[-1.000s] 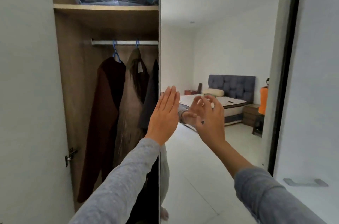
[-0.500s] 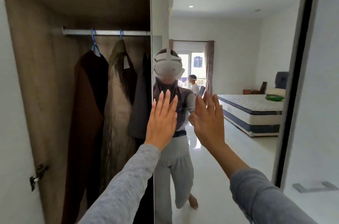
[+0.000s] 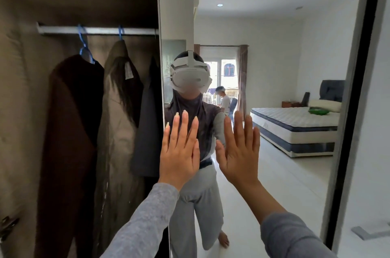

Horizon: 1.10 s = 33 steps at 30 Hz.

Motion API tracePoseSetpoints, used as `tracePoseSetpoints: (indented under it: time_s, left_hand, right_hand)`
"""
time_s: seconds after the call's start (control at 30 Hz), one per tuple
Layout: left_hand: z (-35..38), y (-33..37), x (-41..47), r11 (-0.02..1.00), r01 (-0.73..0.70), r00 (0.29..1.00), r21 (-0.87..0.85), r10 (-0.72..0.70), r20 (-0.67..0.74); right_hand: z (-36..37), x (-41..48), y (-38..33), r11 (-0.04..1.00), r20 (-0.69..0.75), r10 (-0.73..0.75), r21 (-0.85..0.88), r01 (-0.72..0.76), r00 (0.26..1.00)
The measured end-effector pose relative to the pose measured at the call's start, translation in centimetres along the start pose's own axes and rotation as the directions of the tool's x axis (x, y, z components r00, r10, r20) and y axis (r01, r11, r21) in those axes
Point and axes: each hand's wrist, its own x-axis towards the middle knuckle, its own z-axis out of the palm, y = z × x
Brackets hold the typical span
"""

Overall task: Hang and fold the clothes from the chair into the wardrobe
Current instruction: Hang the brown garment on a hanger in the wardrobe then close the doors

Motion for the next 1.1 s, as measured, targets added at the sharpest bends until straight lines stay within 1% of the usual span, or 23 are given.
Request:
tracePoseSetpoints:
  time_s: [0.13,0.23,0.33,0.43,0.5,0.53,0.6,0.63,0.7,0.8,0.9,1.0,1.1]
  left_hand:
    - [-0.2,0.0,0.1,1.000,0.008,0.999,0.013,-0.008,0.037]
    - [-1.2,0.3,-0.1,1.000,0.017,0.995,0.022,-0.019,0.097]
    - [-2.9,0.4,0.0,0.999,0.009,0.982,0.043,-0.016,0.186]
    - [-5.6,0.2,-0.8,0.997,0.010,0.964,0.077,-0.030,0.265]
    - [-7.8,0.0,-1.9,0.993,-0.004,0.952,0.119,-0.033,0.304]
    - [-9.4,-0.1,-2.4,0.988,-0.018,0.948,0.153,-0.032,0.318]
    - [-12.2,0.0,-2.9,0.978,-0.046,0.941,0.205,-0.026,0.336]
    - [-14.3,0.1,-2.8,0.972,-0.037,0.940,0.232,-0.045,0.339]
    - [-17.4,0.1,-2.7,0.967,0.014,0.941,0.255,-0.099,0.323]
    - [-22.0,-0.2,-4.0,0.949,0.057,0.939,0.309,-0.156,0.306]
    - [-26.2,-0.7,-7.7,0.927,0.108,0.922,0.358,-0.228,0.313]
    - [-30.8,-1.4,-10.8,0.900,0.115,0.899,0.421,-0.275,0.342]
    - [-36.7,-2.8,-12.3,0.846,0.140,0.891,0.514,-0.334,0.308]
  right_hand:
    - [-0.3,0.1,0.0,1.000,0.022,-0.006,0.015,0.006,1.000]
    - [-1.5,-0.1,-0.1,1.000,0.093,-0.002,0.022,0.000,0.996]
    - [-2.9,-0.6,0.1,0.997,0.189,-0.016,0.075,0.002,0.982]
    - [-5.2,-1.6,0.4,0.989,0.327,-0.012,0.141,-0.036,0.945]
    - [-6.7,-2.0,0.5,0.977,0.456,-0.036,0.202,-0.064,0.889]
    - [-7.6,-2.0,0.4,0.972,0.495,-0.053,0.225,-0.069,0.867]
    - [-9.3,-2.0,0.0,0.965,0.494,-0.078,0.254,-0.058,0.866]
    - [-10.7,-1.9,-0.8,0.957,0.482,-0.090,0.285,-0.059,0.871]
    - [-12.6,-1.8,-2.4,0.942,0.476,-0.105,0.330,-0.067,0.873]
    - [-15.9,-2.5,-5.3,0.907,0.432,-0.201,0.421,0.000,0.879]
    - [-19.0,-3.6,-8.0,0.861,0.417,-0.290,0.506,0.045,0.861]
    - [-21.5,-4.6,-10.8,0.827,0.405,-0.337,0.559,0.062,0.850]
    - [-24.6,-5.4,-14.7,0.770,0.393,-0.396,0.635,0.066,0.830]
